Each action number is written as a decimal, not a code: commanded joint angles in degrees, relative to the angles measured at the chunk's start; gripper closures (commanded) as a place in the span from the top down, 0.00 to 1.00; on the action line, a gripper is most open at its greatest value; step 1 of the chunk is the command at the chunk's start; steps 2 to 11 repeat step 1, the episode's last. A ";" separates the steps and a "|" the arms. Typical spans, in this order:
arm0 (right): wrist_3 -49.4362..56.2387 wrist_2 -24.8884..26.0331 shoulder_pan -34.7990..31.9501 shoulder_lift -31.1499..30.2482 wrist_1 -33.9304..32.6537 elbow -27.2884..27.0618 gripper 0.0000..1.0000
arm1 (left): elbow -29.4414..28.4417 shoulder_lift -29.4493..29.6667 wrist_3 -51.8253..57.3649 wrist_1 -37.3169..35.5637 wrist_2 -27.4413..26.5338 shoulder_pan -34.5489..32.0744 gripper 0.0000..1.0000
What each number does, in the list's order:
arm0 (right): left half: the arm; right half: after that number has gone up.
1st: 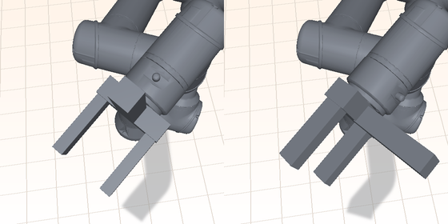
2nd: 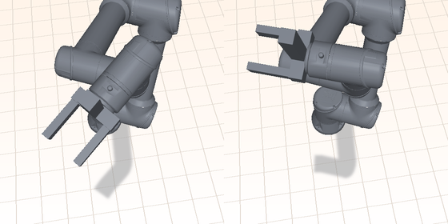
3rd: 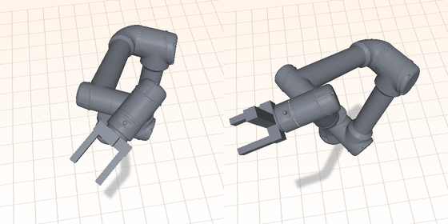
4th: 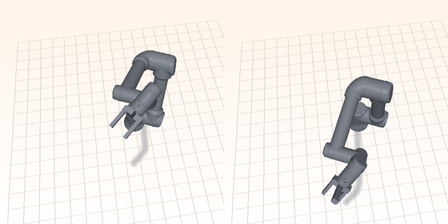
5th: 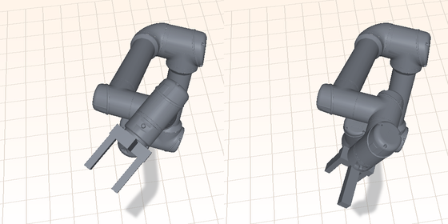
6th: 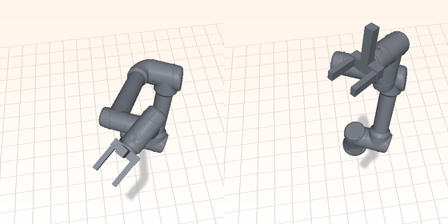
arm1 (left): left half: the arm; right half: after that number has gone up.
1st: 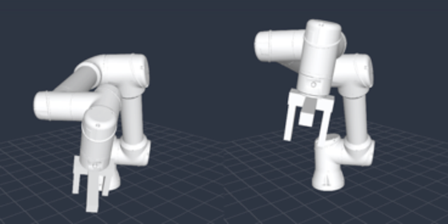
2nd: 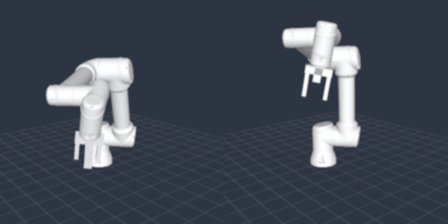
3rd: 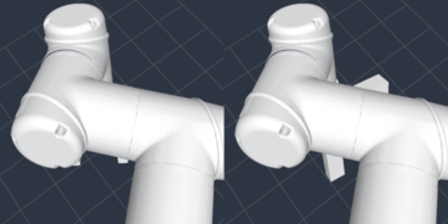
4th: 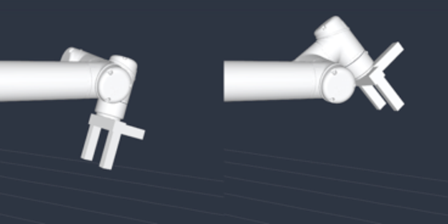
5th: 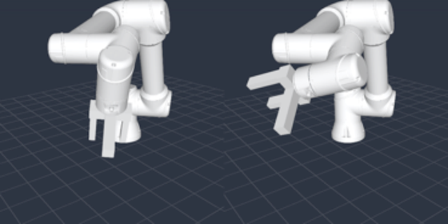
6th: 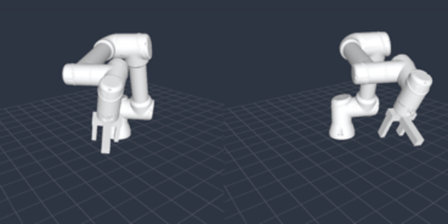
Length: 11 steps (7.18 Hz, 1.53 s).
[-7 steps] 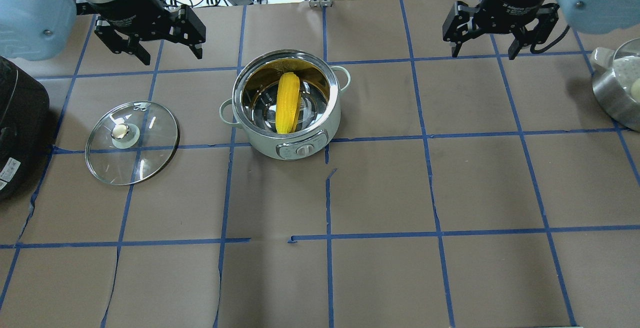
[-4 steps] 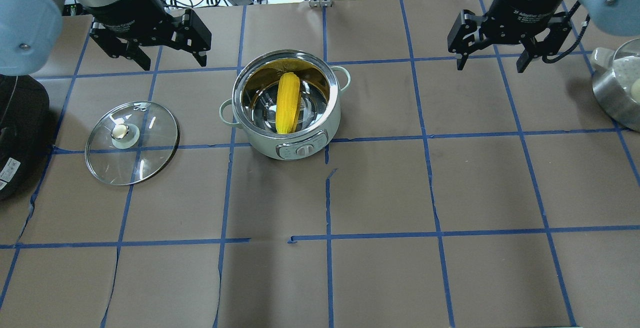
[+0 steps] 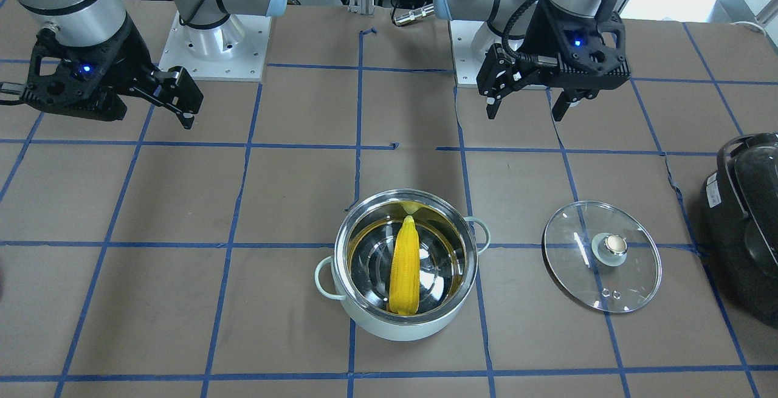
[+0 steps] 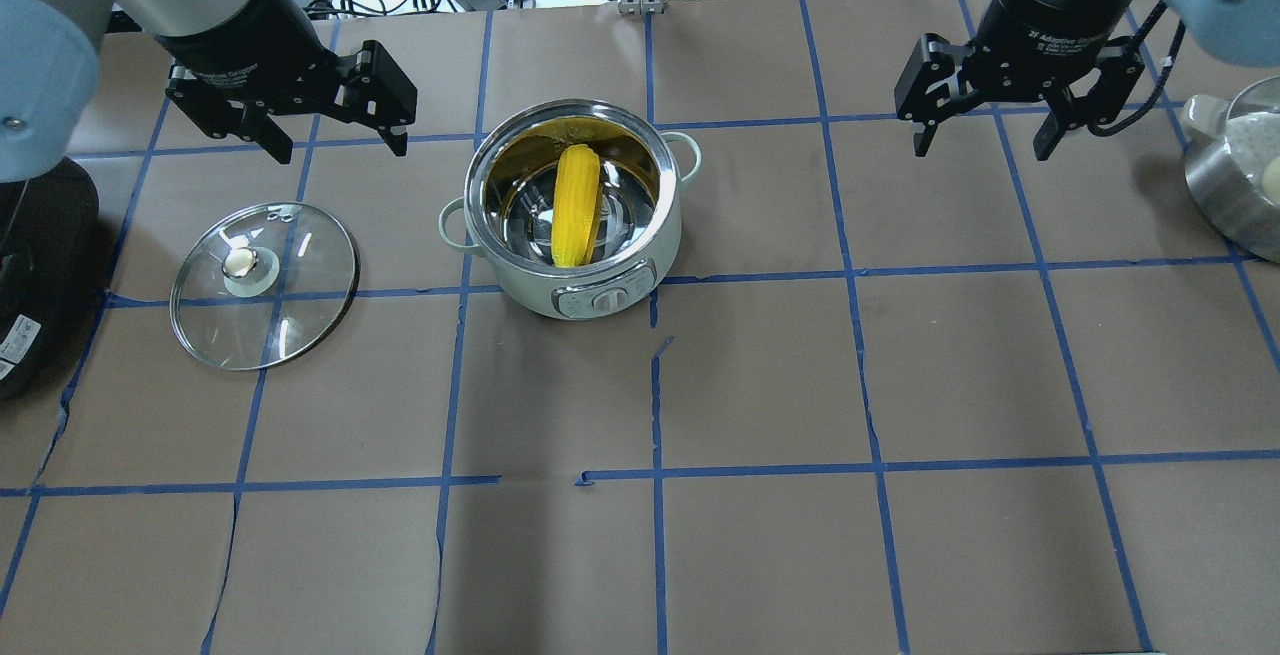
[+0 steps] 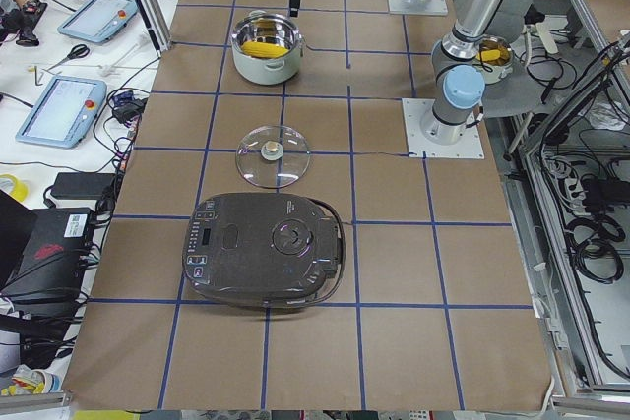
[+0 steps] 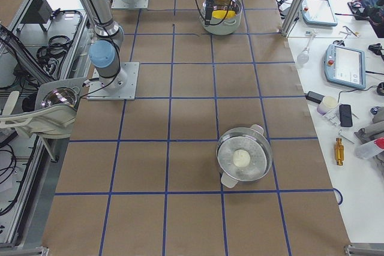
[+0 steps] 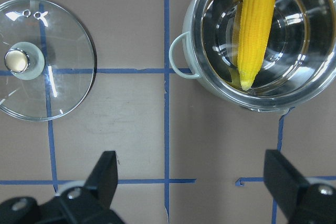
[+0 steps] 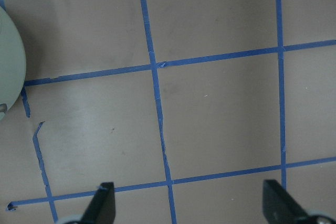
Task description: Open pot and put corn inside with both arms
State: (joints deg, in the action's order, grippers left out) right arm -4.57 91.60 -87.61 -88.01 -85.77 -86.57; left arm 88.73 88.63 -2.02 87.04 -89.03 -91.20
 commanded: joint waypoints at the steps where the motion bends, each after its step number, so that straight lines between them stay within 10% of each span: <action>1: 0.17 -0.37 -0.02 -1.45 0.60 0.79 1.00 | -0.05 -0.03 0.00 -0.12 0.00 -0.03 1.00; 11: 0.17 -0.37 -0.02 -1.45 0.60 0.79 1.00 | -0.05 -0.03 0.00 -0.12 0.00 -0.03 1.00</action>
